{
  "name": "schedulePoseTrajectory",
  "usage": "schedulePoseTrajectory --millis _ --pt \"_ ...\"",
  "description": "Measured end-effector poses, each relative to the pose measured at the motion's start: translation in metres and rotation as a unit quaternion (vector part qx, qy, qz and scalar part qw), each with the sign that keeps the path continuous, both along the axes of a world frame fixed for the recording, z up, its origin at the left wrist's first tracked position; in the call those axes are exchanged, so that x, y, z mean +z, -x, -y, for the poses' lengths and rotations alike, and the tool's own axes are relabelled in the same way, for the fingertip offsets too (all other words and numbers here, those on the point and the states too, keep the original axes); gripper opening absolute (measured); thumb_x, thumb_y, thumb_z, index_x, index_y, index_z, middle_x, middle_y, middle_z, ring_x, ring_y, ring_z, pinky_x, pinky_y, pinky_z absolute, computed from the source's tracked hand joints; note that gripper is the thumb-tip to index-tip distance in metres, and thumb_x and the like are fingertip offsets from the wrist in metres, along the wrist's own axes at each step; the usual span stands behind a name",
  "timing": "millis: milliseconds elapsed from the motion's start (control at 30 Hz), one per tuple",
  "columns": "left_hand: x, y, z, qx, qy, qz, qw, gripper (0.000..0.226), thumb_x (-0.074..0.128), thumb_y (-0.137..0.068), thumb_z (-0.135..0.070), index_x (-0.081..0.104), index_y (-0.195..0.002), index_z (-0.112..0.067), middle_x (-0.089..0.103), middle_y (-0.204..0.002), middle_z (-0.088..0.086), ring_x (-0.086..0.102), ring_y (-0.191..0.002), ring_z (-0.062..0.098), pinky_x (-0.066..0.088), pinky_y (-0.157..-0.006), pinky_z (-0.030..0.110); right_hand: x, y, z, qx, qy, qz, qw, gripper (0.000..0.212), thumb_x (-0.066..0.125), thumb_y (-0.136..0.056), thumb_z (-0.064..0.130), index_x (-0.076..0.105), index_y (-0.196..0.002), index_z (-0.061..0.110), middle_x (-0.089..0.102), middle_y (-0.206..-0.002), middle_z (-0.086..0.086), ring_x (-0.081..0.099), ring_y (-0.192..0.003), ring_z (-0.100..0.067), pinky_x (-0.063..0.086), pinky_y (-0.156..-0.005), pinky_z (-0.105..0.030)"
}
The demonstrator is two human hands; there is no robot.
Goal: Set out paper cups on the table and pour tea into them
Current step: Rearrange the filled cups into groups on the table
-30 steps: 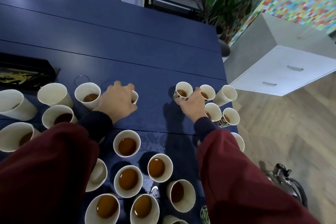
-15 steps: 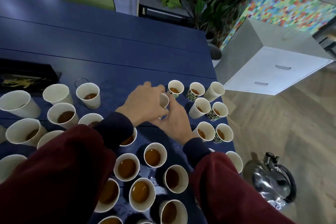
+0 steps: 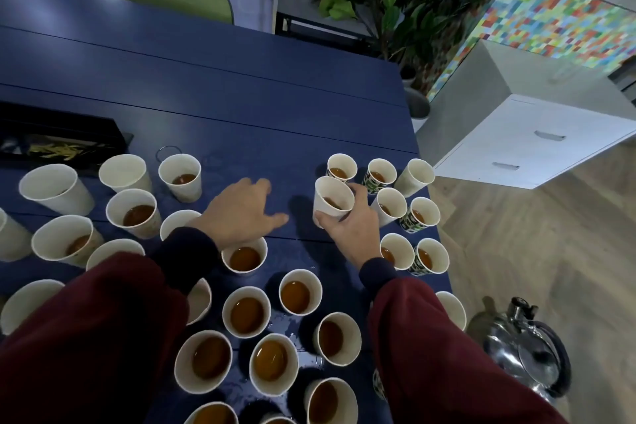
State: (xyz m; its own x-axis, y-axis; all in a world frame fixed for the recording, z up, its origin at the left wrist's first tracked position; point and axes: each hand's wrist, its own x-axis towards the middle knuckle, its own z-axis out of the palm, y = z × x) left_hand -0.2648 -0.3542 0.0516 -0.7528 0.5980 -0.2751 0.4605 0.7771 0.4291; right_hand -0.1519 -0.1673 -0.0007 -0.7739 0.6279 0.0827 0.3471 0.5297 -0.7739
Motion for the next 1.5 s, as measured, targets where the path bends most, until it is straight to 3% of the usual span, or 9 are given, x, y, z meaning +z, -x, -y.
schedulePoseTrajectory --millis 433,567,767,900,967,1067,1167,1300,1500 --pt "-0.047 -0.011 0.026 -0.08 0.127 -0.004 0.989 0.062 0.067 -0.073 -0.068 0.056 -0.111 -0.02 0.057 -0.107 0.003 0.058 -0.104 0.027 0.045 -0.085 0.036 -0.035 0.019 -0.014 -0.117 0.057 0.125 0.983 0.055 0.078 -0.081 0.035 0.046 -0.117 0.009 0.067 -0.111 -0.018 0.064 -0.101 -0.044 0.05 -0.085 -0.045" --pt "-0.048 -0.016 0.024 -0.074 0.118 0.003 0.99 0.053 0.072 -0.076 -0.057 0.052 -0.108 -0.02 0.045 -0.095 -0.002 0.059 -0.104 0.027 0.045 -0.083 0.035 -0.034 0.022 -0.013 -0.126 0.063 0.119 0.983 0.056 0.078 -0.081 0.035 0.044 -0.118 0.009 0.067 -0.11 -0.018 0.064 -0.101 -0.044 0.05 -0.086 -0.045" --pt "-0.046 -0.018 0.022 -0.069 0.118 -0.009 0.991 0.052 0.071 -0.079 -0.051 0.052 -0.116 -0.019 0.058 -0.11 0.004 0.059 -0.104 0.025 0.045 -0.082 0.031 -0.03 0.022 -0.014 -0.106 0.058 0.133 0.984 0.058 0.077 -0.084 0.032 0.042 -0.122 0.005 0.065 -0.116 -0.02 0.063 -0.106 -0.044 0.048 -0.084 -0.041" --pt "-0.04 -0.017 0.02 -0.055 0.113 -0.015 0.992 0.05 0.069 -0.08 -0.051 0.051 -0.114 -0.019 0.055 -0.104 0.002 0.059 -0.103 0.025 0.048 -0.083 0.033 -0.026 0.018 -0.01 -0.119 0.082 0.159 0.977 0.09 0.086 -0.071 0.038 0.032 -0.136 0.008 0.064 -0.119 -0.018 0.064 -0.107 -0.041 0.052 -0.092 -0.047" --pt "-0.034 -0.016 0.017 -0.043 0.094 -0.024 0.994 0.047 0.069 -0.079 -0.051 0.05 -0.108 -0.019 0.048 -0.096 0.0 0.059 -0.1 0.026 0.046 -0.079 0.033 -0.033 0.013 -0.012 -0.145 0.143 0.149 0.968 0.104 0.083 -0.057 0.049 0.029 -0.138 0.013 0.067 -0.109 -0.013 0.07 -0.095 -0.039 0.058 -0.084 -0.054" --pt "-0.021 -0.016 0.009 -0.012 0.052 -0.027 0.998 0.048 0.07 -0.077 -0.05 0.049 -0.107 -0.019 0.044 -0.094 -0.001 0.058 -0.1 0.029 0.043 -0.079 0.035 -0.035 -0.001 -0.012 -0.158 0.191 0.124 0.961 0.086 0.08 -0.053 0.051 0.045 -0.121 0.011 0.069 -0.093 -0.008 0.072 -0.088 -0.033 0.061 -0.075 -0.052" --pt "-0.005 -0.019 0.0 0.009 0.003 -0.045 0.999 0.048 0.071 -0.075 -0.05 0.047 -0.104 -0.02 0.045 -0.096 0.0 0.057 -0.1 0.03 0.042 -0.076 0.035 -0.001 -0.016 0.014 -0.055 0.143 0.124 0.98 0.071 0.089 -0.068 0.037 0.046 -0.122 0.019 0.062 -0.109 -0.002 0.061 -0.101 -0.021 0.05 -0.089 -0.038" --pt "0.015 -0.031 -0.015 -0.002 -0.043 -0.065 0.997 0.055 0.071 -0.069 -0.05 0.049 -0.109 -0.019 0.056 -0.1 0.002 0.058 -0.096 0.03 0.047 -0.076 0.037 0.023 -0.027 0.043 0.141 0.125 0.115 0.975 0.096 0.093 -0.067 0.034 0.037 -0.146 0.023 0.052 -0.135 0.004 0.064 -0.104 -0.018 0.054 -0.088 -0.032" --pt "0.031 -0.057 -0.029 -0.042 -0.076 -0.064 0.994 0.062 0.071 -0.067 -0.049 0.049 -0.116 -0.019 0.06 -0.1 0.001 0.058 -0.093 0.026 0.049 -0.075 0.038 0.039 -0.043 0.059 0.128 -0.007 0.051 0.99 0.084 0.085 -0.072 0.039 0.038 -0.141 0.029 0.067 -0.115 0.008 0.066 -0.1 -0.017 0.055 -0.08 -0.038"
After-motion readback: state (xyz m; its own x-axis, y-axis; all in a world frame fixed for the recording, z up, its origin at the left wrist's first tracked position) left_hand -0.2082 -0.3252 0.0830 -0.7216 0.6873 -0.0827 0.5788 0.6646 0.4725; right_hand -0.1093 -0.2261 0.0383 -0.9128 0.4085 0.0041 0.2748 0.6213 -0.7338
